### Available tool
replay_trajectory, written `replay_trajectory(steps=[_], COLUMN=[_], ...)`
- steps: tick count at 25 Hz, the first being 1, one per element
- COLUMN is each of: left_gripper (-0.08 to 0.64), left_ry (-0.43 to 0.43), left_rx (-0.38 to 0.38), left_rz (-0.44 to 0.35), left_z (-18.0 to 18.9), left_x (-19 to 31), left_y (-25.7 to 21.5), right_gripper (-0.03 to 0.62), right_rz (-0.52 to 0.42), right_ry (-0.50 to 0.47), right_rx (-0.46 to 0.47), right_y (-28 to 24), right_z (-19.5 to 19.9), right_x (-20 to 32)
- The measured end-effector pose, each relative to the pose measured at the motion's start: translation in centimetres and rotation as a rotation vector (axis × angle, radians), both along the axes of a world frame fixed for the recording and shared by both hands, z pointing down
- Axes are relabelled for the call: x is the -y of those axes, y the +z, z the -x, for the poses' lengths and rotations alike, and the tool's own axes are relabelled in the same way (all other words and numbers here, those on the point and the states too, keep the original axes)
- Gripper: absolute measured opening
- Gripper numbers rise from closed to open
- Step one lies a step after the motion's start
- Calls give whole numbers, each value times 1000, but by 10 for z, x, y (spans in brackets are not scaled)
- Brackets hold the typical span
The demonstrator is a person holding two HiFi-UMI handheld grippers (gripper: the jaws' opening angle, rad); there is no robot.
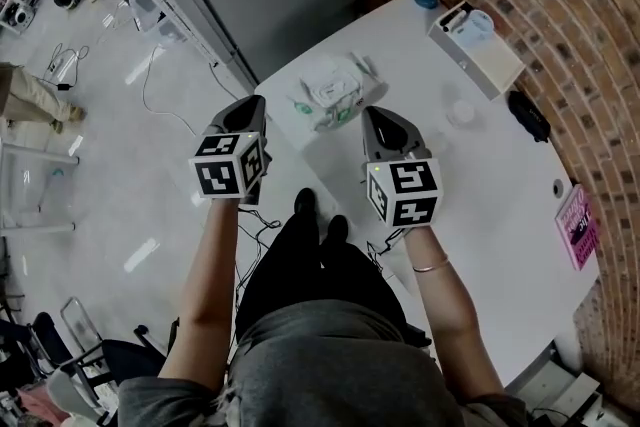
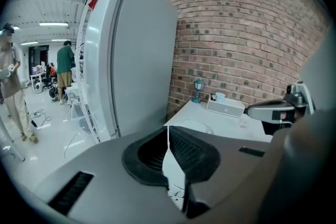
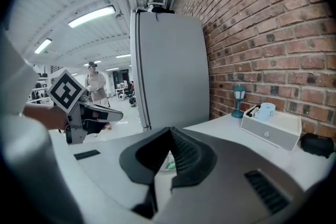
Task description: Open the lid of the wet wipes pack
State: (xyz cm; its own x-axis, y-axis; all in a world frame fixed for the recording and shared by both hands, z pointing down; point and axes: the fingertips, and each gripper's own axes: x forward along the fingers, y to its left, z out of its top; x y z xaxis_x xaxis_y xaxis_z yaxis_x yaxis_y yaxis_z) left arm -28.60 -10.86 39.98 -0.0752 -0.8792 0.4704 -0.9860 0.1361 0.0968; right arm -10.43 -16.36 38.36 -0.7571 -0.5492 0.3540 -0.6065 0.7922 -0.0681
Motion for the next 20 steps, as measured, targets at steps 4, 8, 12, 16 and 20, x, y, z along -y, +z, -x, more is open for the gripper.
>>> replay_trajectory(steps=[4, 8, 12, 16, 20], left_gripper=[28, 28, 28, 28, 28], left_ry=[-27, -55, -68, -82, -86], left_rx=[-10, -20, -17, -14, -14], left_rz=[-21, -32, -43, -59, -68], left_z=[3, 5, 5, 6, 5], left_x=[-10, -21, -30, -35, -38], left_y=[-2, -1, -2, -3, -4], right_gripper=[5, 3, 3, 3, 3], right_rz=[-4, 3, 9, 12, 15], right_ry=[-13, -29, -27, -37, -41], right_rx=[-19, -19, -14, -21, -27], right_y=[1, 2, 3, 4, 6], right_z=[0, 0, -1, -1, -1], right_x=[-3, -5, -6, -7, -10])
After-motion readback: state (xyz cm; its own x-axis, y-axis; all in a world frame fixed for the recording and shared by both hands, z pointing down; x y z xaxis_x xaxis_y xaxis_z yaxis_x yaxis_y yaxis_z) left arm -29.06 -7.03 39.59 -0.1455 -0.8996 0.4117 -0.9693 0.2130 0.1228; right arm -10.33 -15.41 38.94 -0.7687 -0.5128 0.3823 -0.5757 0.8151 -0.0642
